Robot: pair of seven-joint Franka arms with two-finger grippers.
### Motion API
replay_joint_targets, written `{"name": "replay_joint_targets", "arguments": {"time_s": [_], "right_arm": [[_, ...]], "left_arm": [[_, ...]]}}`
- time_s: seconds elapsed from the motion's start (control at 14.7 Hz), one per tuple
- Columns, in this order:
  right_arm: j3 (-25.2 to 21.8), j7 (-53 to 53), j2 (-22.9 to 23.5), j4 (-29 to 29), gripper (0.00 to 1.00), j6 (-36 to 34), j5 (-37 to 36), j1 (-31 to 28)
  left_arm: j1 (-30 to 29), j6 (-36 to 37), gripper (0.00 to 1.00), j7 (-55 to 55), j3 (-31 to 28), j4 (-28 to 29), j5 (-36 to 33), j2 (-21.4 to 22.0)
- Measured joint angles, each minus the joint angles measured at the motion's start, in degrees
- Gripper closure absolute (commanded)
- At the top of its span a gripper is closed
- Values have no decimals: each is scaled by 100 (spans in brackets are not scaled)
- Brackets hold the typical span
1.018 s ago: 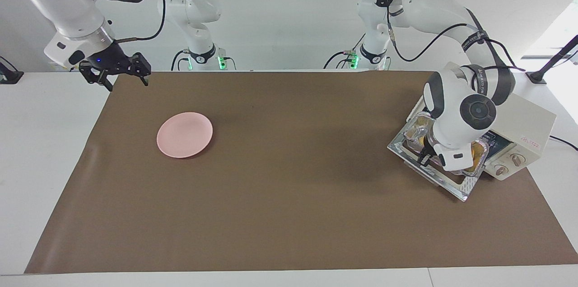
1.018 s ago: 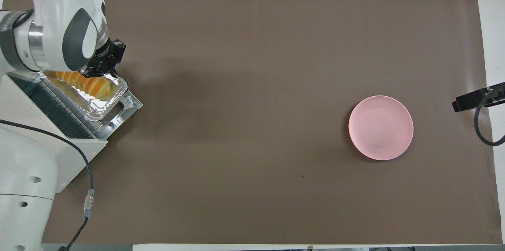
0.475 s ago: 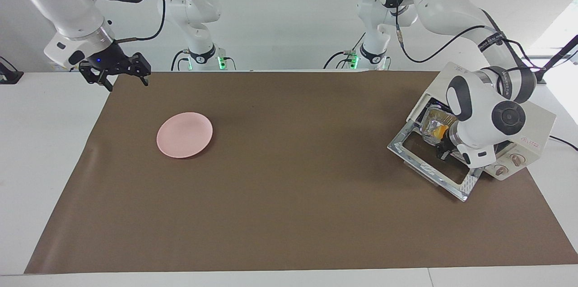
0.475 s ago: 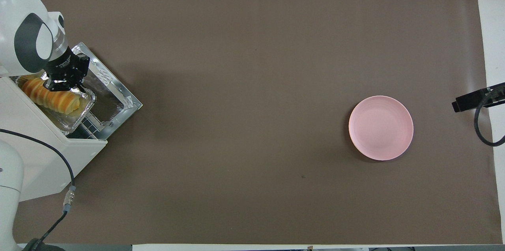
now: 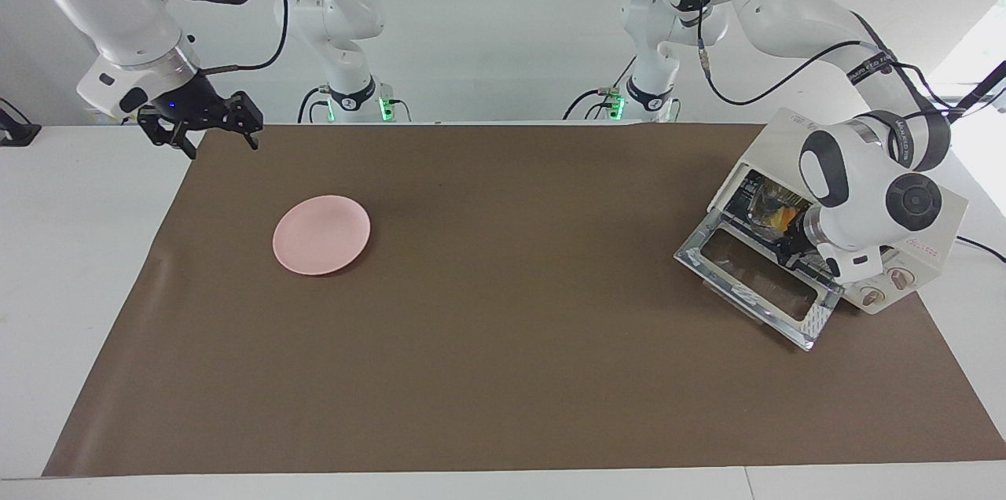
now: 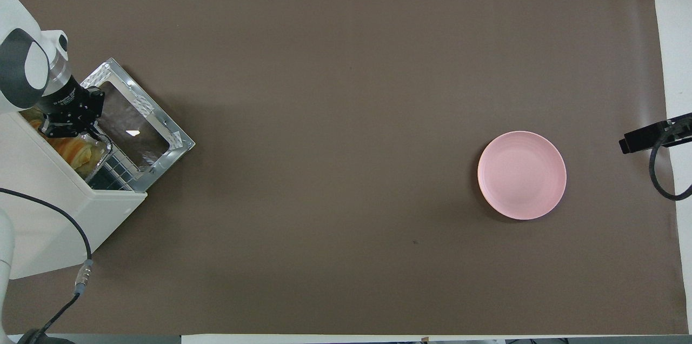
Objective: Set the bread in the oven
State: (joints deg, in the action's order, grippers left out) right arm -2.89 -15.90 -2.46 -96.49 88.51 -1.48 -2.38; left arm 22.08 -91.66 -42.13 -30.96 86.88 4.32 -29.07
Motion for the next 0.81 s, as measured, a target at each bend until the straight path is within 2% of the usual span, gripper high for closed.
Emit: {"name": "replay_joint_targets", "arguments": {"time_s": [0.34,0.54,0.68,0.81], "right_arm": [[0,0,0,0,0,0,0,0],[0,0,0,0,0,0,0,0],[0,0,0,0,0,0,0,0],[0,0,0,0,0,0,0,0]], "left_arm": [[1,-216,0,445,-6,-26,69,35],[19,-244,0,879,-9,-417,68,147],[26,-220,0,1432,-10,-649,68,281],[31,69,0,2386,-16,-813,68,654]]}}
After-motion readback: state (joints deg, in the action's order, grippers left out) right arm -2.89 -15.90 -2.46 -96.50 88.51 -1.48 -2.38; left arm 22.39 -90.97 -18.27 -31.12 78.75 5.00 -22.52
